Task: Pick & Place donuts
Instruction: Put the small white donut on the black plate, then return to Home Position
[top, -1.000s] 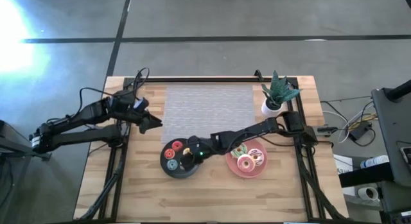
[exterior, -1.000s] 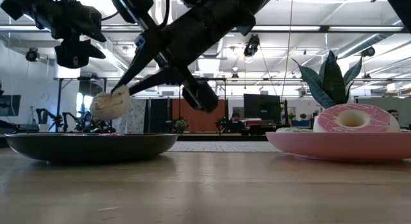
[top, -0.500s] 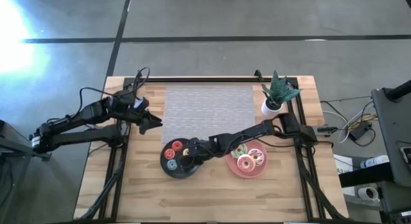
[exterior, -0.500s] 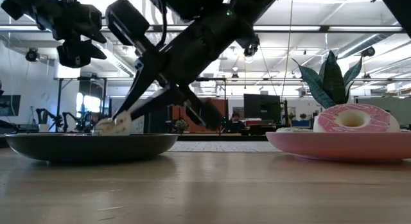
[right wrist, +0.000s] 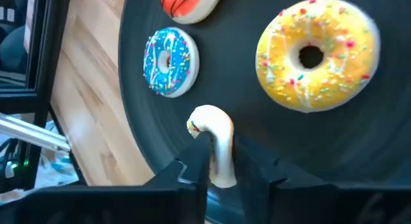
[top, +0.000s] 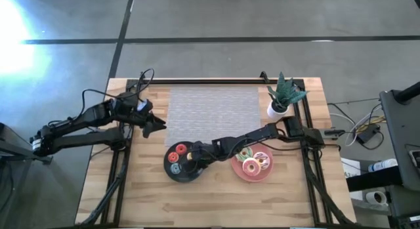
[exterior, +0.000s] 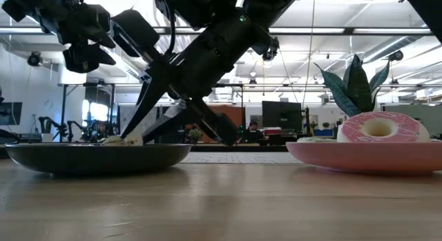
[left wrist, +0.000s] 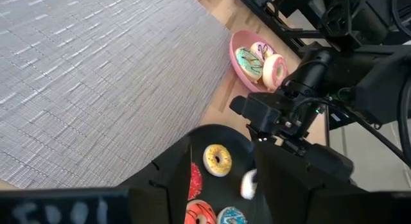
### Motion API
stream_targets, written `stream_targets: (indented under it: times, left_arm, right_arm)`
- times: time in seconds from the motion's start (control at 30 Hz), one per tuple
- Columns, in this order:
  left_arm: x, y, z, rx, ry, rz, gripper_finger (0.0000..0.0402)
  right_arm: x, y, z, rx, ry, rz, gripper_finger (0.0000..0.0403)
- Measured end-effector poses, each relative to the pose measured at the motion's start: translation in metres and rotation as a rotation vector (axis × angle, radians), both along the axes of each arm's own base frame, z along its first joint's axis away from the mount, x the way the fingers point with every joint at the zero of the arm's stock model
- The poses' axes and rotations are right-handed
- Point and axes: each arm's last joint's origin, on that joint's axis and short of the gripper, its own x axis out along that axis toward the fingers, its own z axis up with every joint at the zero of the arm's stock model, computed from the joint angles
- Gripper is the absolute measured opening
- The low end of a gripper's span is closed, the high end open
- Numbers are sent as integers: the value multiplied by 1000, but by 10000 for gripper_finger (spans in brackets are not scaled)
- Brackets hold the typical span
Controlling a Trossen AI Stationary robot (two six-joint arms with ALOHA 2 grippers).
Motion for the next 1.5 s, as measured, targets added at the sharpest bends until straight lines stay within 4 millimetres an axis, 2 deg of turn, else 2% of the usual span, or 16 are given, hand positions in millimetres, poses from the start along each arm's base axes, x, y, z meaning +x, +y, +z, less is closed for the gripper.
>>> stream_targets:
  times: [0.27, 0.5, 0.63, 0.83, 0.93, 1.1, 1.27, 1.5]
  left_arm:
    - [0, 0, 0, 7, 2, 11, 144]
    - [0, 0, 0, 5, 3, 11, 144]
    - [0, 0, 0, 3, 5, 11, 144]
    - [-1, 0, -1, 1, 11, 11, 144]
    - [-1, 0, -1, 1, 11, 11, 144]
    - [-1, 0, -1, 1, 11, 11, 144]
    - [0, 0, -5, -1, 17, 10, 144]
    - [0, 0, -22, -65, 59, 7, 144]
  right_arm:
    - [-2, 0, -2, 0, 27, 6, 139]
    - [-7, -3, -1, -95, 109, -12, 147]
    - [-3, -4, 14, -219, 114, 25, 141]
    - [7, -6, 48, -386, 69, 98, 139]
    - [7, -9, 61, -416, 100, 129, 139]
    - [-1, -10, 72, -445, 200, 160, 139]
    - [-1, 2, 95, -489, 144, 133, 139]
    - [-10, 22, 120, -431, 103, 117, 139]
